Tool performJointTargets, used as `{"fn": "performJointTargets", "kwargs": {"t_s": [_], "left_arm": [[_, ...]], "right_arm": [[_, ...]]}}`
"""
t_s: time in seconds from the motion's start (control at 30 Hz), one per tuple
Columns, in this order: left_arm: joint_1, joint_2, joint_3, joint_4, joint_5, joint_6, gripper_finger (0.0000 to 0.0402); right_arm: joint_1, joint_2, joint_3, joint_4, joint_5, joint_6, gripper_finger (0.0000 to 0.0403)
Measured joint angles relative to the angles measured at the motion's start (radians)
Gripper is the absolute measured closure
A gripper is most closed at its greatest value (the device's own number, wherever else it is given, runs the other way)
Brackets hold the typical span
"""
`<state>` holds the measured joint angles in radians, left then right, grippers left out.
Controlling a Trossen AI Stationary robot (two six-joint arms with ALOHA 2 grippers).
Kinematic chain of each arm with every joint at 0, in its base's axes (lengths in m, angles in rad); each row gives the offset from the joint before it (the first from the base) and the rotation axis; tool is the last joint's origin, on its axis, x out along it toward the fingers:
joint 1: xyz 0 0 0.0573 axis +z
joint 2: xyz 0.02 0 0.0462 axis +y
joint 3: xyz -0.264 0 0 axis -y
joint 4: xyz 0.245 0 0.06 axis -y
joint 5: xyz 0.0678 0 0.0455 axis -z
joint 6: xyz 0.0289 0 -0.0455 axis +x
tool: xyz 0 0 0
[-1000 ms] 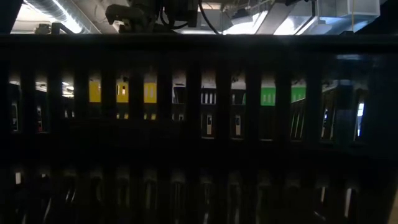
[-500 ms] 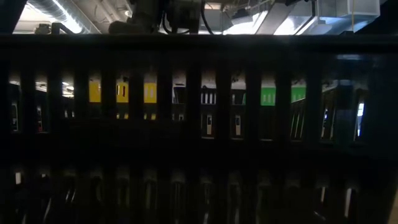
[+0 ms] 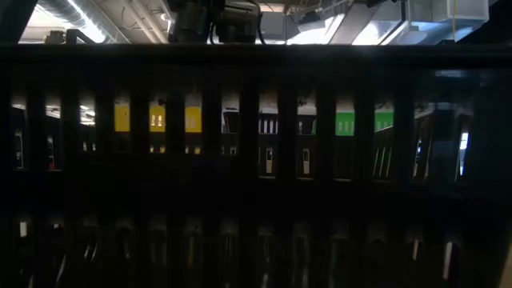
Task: Stack baskets on shelf by color
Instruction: Put the top yellow bin on the shelf, then stack the top black bin on top of the black bin on the shelf
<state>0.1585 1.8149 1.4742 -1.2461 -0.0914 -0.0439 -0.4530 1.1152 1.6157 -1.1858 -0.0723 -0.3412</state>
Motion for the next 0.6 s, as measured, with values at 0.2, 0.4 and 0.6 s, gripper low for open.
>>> {"fn": "performJointTargets", "kwargs": {"t_s": [0.2, 0.4, 0.6], "left_arm": [[0.023, 0.000, 0.000, 0.001, -0.062, 0.001, 0.0401], [0.029, -0.003, 0.000, 0.001, -0.065, 0.002, 0.0401], [-0.003, -0.041, 0.043, -0.001, -0.047, -0.008, 0.0401]], "right_arm": [[0.000, 0.000, 0.000, 0.000, 0.000, 0.000, 0.0402], [0.000, 0.000, 0.000, 0.000, 0.000, 0.000, 0.0402], [0.000, 0.000, 0.000, 0.020, 0.002, 0.010, 0.0402]]}}
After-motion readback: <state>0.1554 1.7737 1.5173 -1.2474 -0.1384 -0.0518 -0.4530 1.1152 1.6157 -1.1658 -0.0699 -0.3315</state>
